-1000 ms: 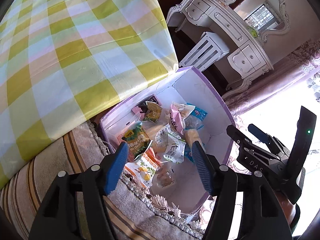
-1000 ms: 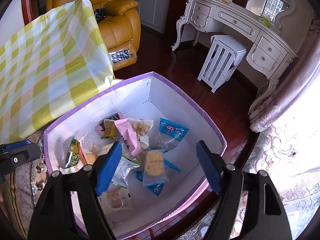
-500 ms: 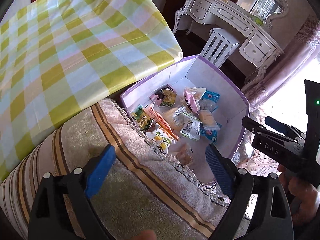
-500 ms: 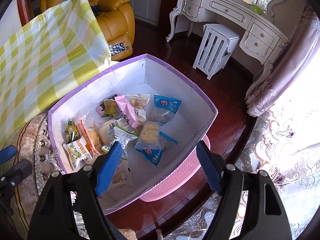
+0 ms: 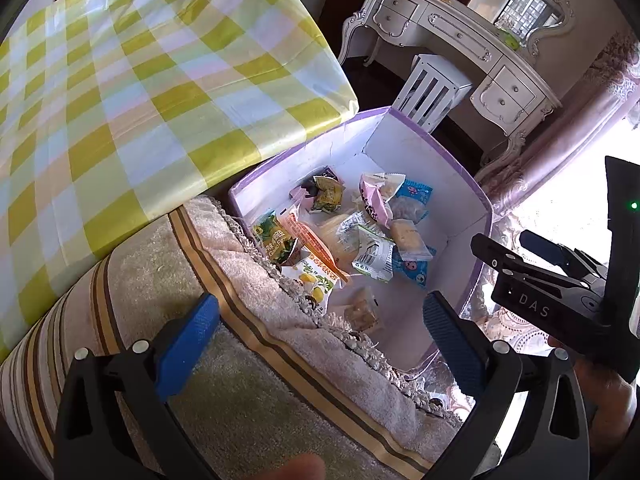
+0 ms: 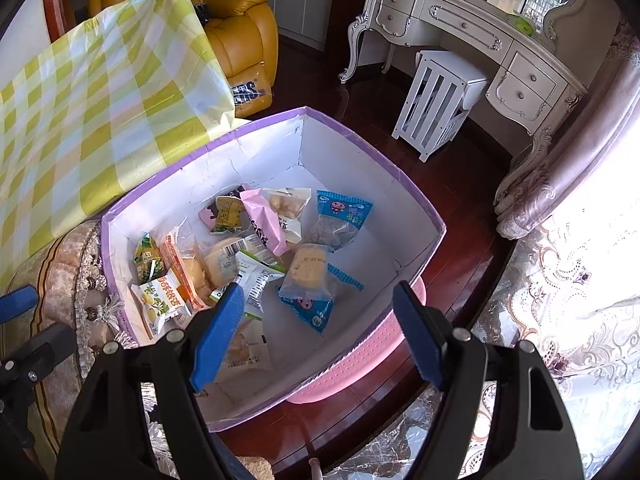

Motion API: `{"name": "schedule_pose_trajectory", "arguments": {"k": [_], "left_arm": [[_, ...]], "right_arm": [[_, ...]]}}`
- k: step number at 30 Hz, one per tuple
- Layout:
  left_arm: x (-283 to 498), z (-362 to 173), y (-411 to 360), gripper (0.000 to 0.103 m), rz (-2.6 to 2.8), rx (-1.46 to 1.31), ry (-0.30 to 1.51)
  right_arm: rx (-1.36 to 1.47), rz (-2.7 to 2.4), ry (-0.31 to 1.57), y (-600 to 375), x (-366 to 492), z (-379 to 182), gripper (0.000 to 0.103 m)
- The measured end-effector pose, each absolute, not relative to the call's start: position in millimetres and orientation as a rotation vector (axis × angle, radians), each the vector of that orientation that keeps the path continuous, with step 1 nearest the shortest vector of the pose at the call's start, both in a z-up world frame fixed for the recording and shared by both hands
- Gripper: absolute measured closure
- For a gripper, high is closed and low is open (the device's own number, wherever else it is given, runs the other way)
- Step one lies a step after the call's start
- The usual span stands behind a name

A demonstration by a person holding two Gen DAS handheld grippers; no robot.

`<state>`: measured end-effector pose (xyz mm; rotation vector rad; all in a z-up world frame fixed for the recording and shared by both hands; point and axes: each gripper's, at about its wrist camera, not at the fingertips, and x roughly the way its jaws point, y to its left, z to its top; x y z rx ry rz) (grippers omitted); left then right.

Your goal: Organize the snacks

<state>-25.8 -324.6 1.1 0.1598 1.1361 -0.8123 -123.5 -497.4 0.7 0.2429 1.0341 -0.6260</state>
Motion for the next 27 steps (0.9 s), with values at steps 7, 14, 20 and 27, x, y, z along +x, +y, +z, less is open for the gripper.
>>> {"name": "schedule_pose_trajectory", "arguments": {"k": [7,14,20,27], "left_arm": [[-25.7,0.9,-325.9,0.004,-0.812,0.160,1.136],[-25.6,0.9,-325.6,0.004,-0.813,0.161,1.135],[-25.9,1.2,-326.0,0.004,-0.812,0.161,1.136],[-25.7,0.7,-326.1,0.004,-0.812,0.161,1.136]], "right_arm": [[0.245,-0.625,1.035,-496.8,-123.0,0.2,0.026],[0.245,-0.619,1.038,-496.7,-122.7,-0.6,0.026],[0.248,-0.620,1.041,-497.1,-122.2,-1.1,0.026],[0.249,-0.618,1.041,-496.3,-122.5,-0.8,0.026]]}}
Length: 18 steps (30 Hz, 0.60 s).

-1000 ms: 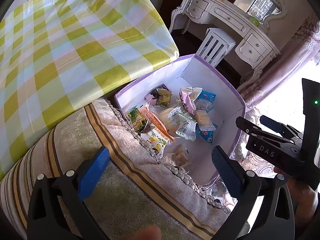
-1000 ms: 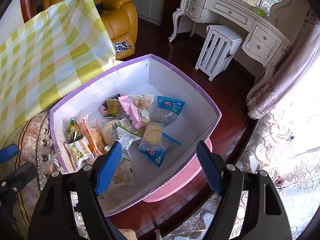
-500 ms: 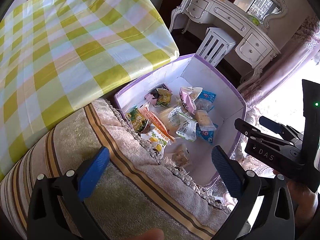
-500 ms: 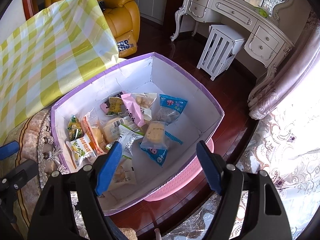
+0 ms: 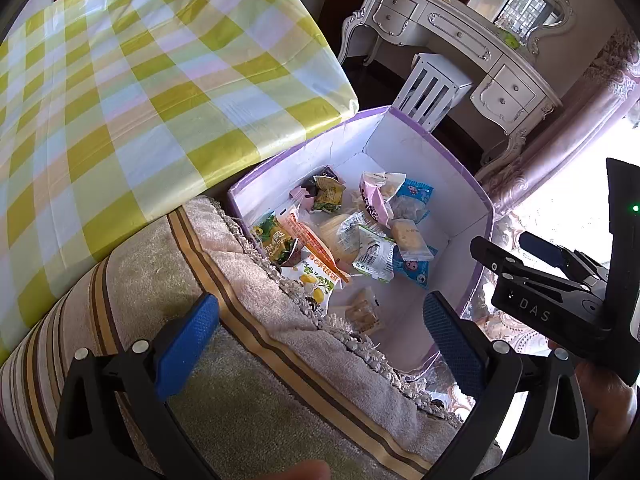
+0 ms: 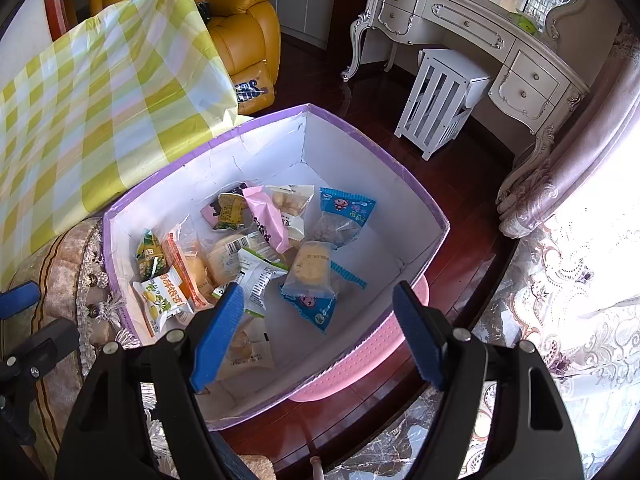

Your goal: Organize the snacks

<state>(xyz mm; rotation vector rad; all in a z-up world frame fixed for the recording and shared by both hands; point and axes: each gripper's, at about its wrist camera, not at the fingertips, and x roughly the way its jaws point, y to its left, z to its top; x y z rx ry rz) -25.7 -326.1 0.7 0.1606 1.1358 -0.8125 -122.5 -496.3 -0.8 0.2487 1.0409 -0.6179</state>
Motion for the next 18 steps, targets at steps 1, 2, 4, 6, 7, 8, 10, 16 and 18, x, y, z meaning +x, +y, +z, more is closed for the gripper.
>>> {"name": "schedule_pose_trajectory", "arguments": {"k": [1,2,4,6,7,8,10,16,18], "left_arm": [[-25.7,0.7,-326.2,0.004,-0.813,0.161,1.136],[-25.8,0.8,-326.1,0.004,-0.812,0.162,1.136],[-25.8,0.8,-326.1,0.004,-0.812,0.161,1.136],[-25.8,0.7,-326.2,0.004,-0.812,0.162,1.136],[-25.8,0.7,-326.2,0.004,-0.812,0.162,1.136],[-25.7,0.6,-326.3,0.004,-0.812,0.162,1.136],[-25.7,0.6,-326.3,0.004,-0.812,0.161,1.136],[-25.8,0.6,-326.6,0.004,-0.812,0.163,1.136],[-25.7,-0.6,-326.9,0.004,-0.812,0.168,1.137]], "right_arm": [[0.249,-0.618,1.041,-496.3,-122.4,-0.7,0.026],[0.248,-0.618,1.041,-496.4,-122.5,-0.7,0.026],[0.249,-0.618,1.040,-496.5,-122.5,-0.7,0.026],[0.249,-0.618,1.041,-496.2,-122.1,-0.8,0.026],[0.248,-0.617,1.042,-496.7,-122.3,-0.8,0.026],[0.249,-0.617,1.041,-496.9,-122.4,-0.7,0.026],[0.251,-0.615,1.042,-496.9,-122.3,-0.8,0.026],[0.253,-0.617,1.042,-496.9,-122.7,-1.5,0.026],[0.255,-0.619,1.041,-497.3,-124.1,-2.5,0.026]]}}
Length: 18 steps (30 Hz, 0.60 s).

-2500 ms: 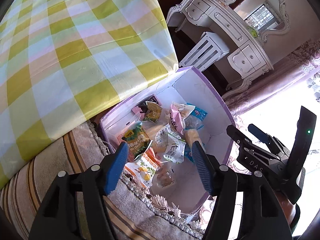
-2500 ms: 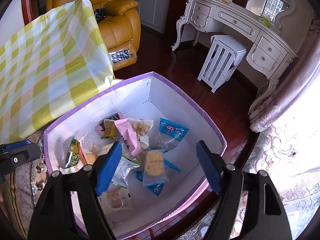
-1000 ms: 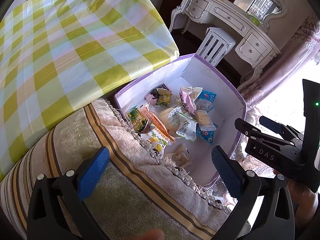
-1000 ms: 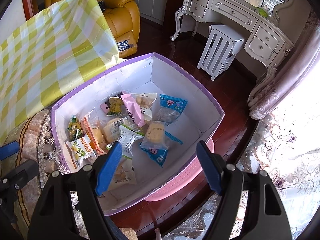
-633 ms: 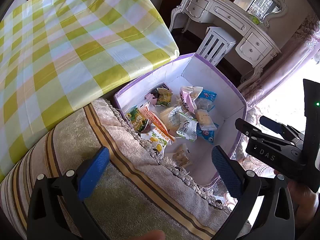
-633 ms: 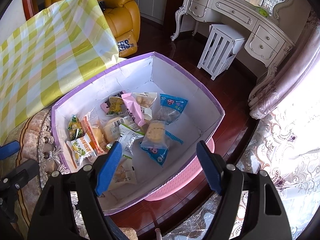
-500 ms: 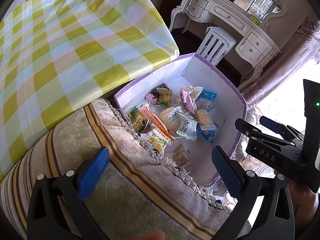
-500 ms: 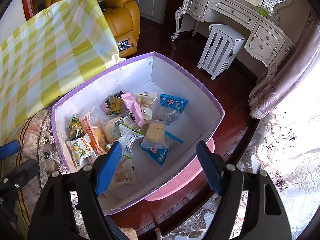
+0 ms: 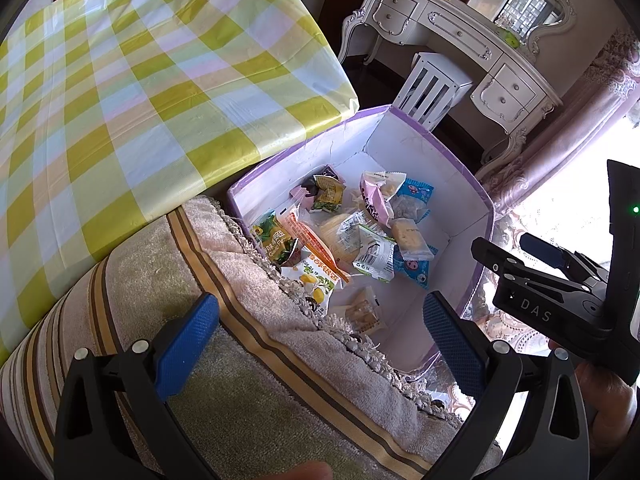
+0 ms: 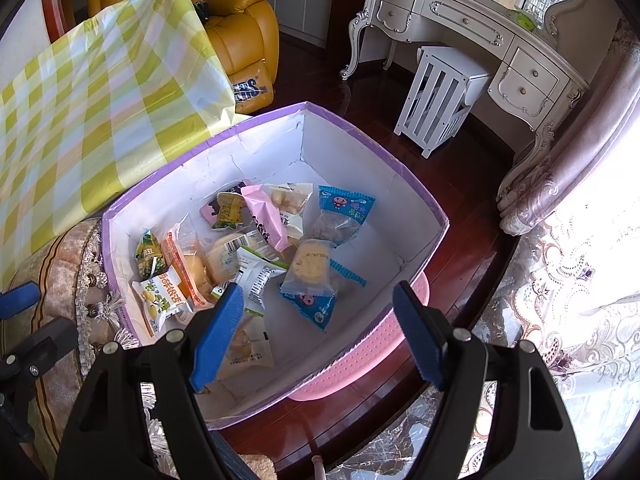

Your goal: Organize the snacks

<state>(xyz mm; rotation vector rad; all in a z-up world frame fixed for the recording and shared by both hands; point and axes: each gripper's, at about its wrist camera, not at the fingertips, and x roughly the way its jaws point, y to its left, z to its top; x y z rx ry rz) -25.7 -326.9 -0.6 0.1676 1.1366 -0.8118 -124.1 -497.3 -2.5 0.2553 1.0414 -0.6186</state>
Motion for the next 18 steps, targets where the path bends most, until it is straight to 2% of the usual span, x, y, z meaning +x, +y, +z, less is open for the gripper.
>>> {"name": "schedule_pose_trajectory", "arguments": {"k": [11,15,18], "left_arm": [[-22.9,1.5,-331.4,0.004,-0.831,0.184,1.132],[-18.0,21.2,-299.5,0.004,-0.808,0.123,1.102],[-11.8,34.2,-245.6,0.004,-0.660,0.122,1.032]], "right_arm": [[0.238,-0.630,1.038,-495.7,-125.5,-1.1,0.026],[0.233,-0.547,0.992,-470.7,-112.2,16.7,0.024],[0.212,-0.391,0.973,-427.0,-87.3,28.8,0.020]]}}
